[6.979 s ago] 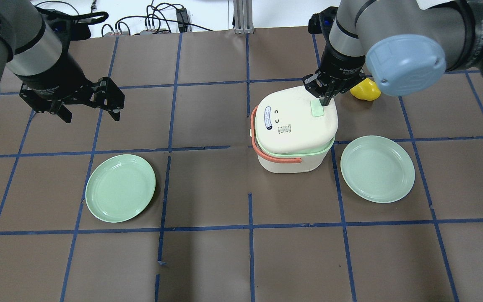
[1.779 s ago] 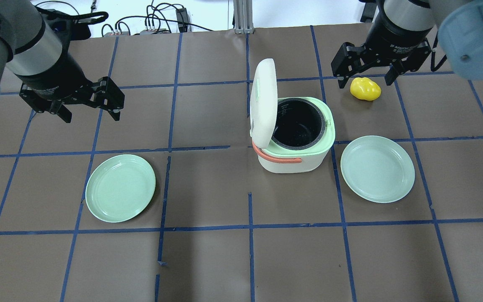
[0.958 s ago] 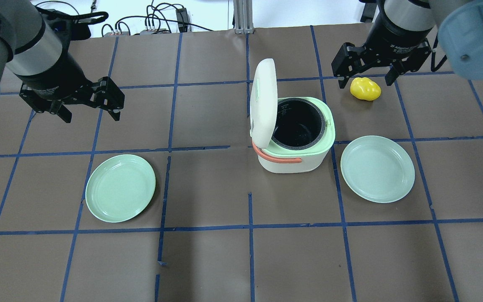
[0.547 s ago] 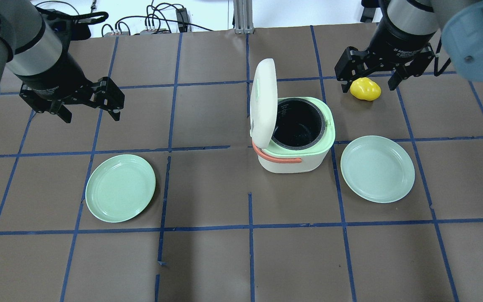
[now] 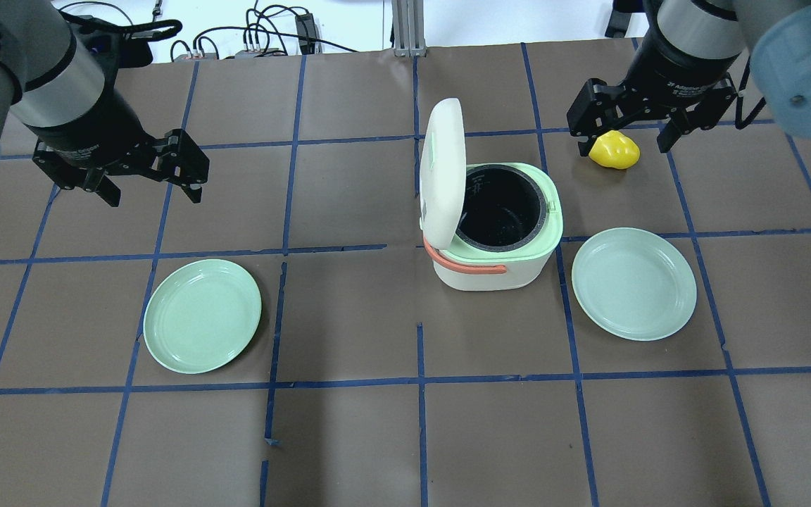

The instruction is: Press rice cooker button

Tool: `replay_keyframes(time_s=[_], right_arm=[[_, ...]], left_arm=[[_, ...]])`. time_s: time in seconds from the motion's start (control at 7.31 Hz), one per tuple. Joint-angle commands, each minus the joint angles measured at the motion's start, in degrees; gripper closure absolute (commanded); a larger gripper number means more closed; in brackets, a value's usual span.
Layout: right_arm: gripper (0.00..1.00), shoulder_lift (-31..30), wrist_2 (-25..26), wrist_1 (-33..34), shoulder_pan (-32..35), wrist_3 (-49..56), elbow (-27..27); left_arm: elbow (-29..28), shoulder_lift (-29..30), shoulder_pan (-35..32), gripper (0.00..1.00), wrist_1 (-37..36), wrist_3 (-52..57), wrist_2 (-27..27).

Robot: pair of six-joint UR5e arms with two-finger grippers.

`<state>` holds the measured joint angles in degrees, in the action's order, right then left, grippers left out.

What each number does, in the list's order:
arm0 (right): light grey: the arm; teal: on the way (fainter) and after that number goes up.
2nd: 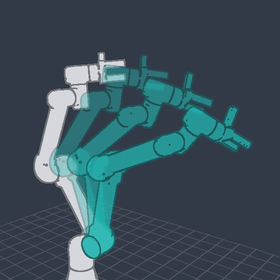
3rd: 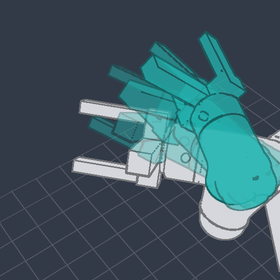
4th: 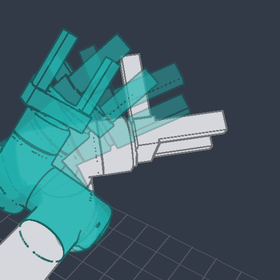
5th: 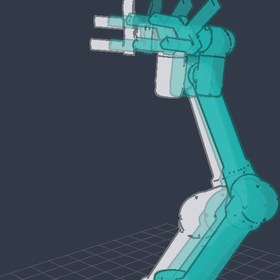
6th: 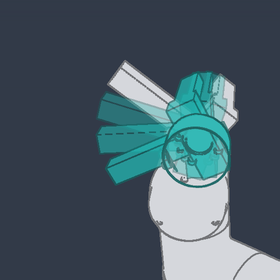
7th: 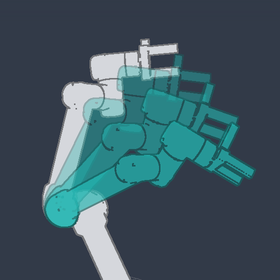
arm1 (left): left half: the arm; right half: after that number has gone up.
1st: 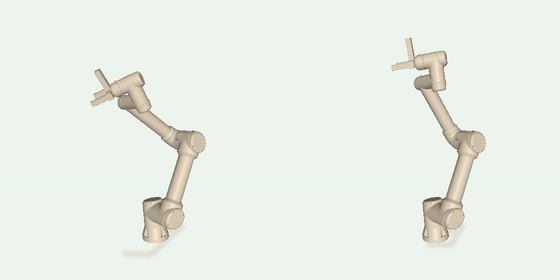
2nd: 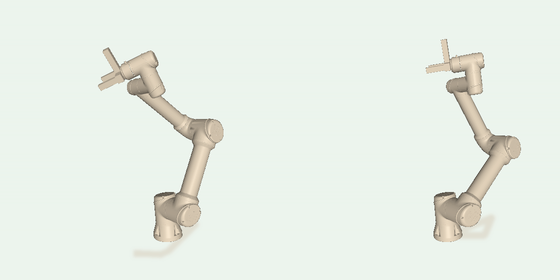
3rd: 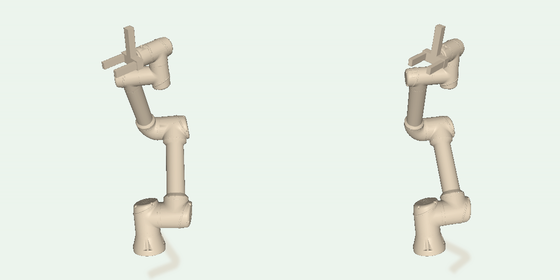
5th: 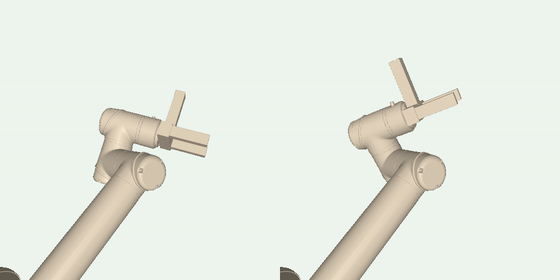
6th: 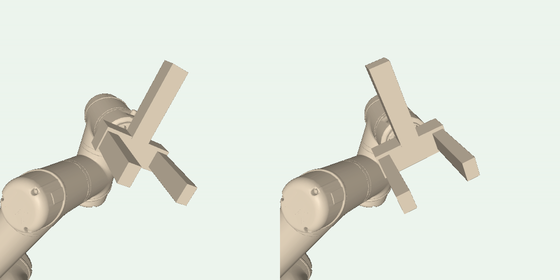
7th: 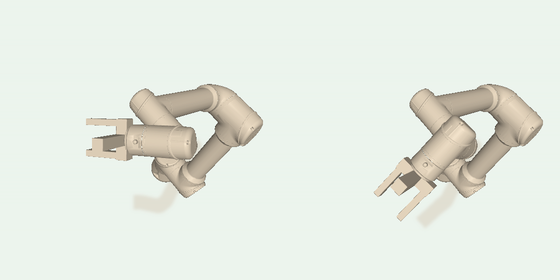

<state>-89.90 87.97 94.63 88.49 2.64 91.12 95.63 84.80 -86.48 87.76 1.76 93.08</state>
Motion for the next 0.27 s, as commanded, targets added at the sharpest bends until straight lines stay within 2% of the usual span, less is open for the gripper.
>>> replay_keyframes(time_s=[0.0, 0.14], right_arm=[[0.0, -0.3, 0.0, 0.1, 0.0, 0.1, 0.0], [0.0, -0.3, 0.0, 0.2, 0.0, 0.2, 0.0]], left_arm=[[0.0, 0.0, 0.0, 0.0, 0.0, 0.0, 0.0], [0.0, 0.0, 0.0, 0.0, 0.0, 0.0, 0.0]])
